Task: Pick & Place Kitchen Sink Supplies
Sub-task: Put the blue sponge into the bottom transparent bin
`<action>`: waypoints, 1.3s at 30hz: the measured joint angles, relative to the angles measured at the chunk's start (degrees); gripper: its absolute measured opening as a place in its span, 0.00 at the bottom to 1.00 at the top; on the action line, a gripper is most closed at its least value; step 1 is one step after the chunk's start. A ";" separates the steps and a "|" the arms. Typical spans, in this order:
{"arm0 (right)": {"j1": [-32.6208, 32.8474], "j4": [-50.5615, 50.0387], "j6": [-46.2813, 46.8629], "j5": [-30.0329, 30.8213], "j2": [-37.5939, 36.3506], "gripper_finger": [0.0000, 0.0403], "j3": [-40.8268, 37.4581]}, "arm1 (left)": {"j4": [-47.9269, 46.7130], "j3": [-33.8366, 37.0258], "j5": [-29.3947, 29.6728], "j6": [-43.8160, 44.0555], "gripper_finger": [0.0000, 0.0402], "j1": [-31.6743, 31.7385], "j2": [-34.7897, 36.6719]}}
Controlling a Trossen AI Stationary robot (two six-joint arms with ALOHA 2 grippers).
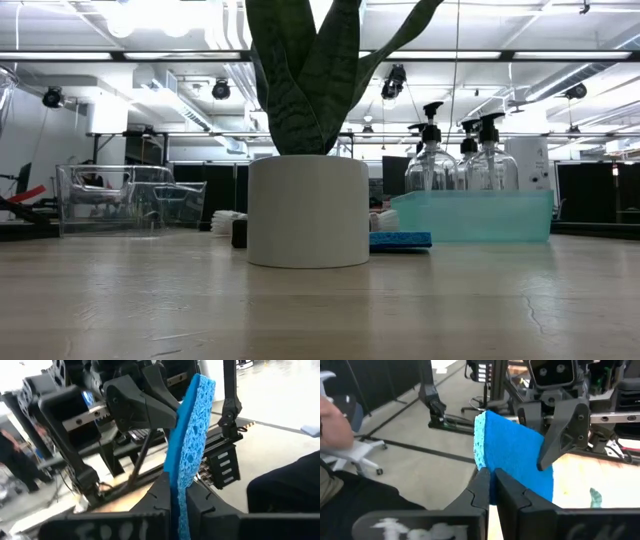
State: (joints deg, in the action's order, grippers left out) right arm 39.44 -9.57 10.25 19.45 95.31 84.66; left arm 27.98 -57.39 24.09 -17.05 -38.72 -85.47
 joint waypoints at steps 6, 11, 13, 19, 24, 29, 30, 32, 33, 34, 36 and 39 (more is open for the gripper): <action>0.93 -2.51 -0.02 -0.03 0.39 0.15 -1.56 | -10.13 -0.07 -0.84 12.68 0.05 -0.75 2.90; 1.09 -2.51 1.16 -0.06 0.37 0.28 -3.91 | -23.58 -0.68 -3.15 26.64 0.03 -2.55 8.47; 0.99 -2.76 1.33 -0.01 0.44 0.31 -5.39 | -29.24 -0.70 -5.85 33.38 0.03 -3.47 10.96; 1.09 -2.36 1.74 0.02 0.44 0.36 -8.91 | -46.63 -0.70 -12.32 60.06 0.05 -7.11 17.11; 0.96 -2.14 3.05 0.13 0.44 0.35 -10.10 | -62.05 -0.59 -14.56 81.62 0.03 -12.71 19.01; 1.06 -2.20 3.07 0.14 0.44 0.32 -10.34 | -69.02 -0.50 -14.11 96.55 0.04 -18.24 17.73; 1.05 -2.20 3.06 0.14 0.44 0.31 -10.34 | -69.21 -0.50 -14.13 97.76 0.04 -18.91 17.24; 1.07 -2.22 2.85 0.08 0.44 0.30 -10.37 | -69.69 -0.49 -14.19 99.39 0.04 -19.68 16.08; 1.06 -2.22 2.84 0.10 0.44 0.29 -10.38 | -69.97 -0.47 -14.33 100.20 0.04 -19.96 15.42; 1.05 -2.22 2.86 0.10 0.44 0.28 -10.38 | -70.40 -0.44 -14.75 101.09 0.03 -20.13 14.75; 1.05 -2.23 3.09 0.10 0.44 0.27 -10.60 | -71.08 -0.44 -16.32 102.23 0.03 -20.26 13.38; 1.05 -2.33 3.16 0.10 0.44 0.26 -10.89 | -71.13 -0.35 -18.52 102.32 0.03 -20.26 11.16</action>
State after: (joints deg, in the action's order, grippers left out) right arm 40.49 -11.90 13.41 19.55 95.74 73.77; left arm -43.15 -57.74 5.57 85.27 -58.98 -74.31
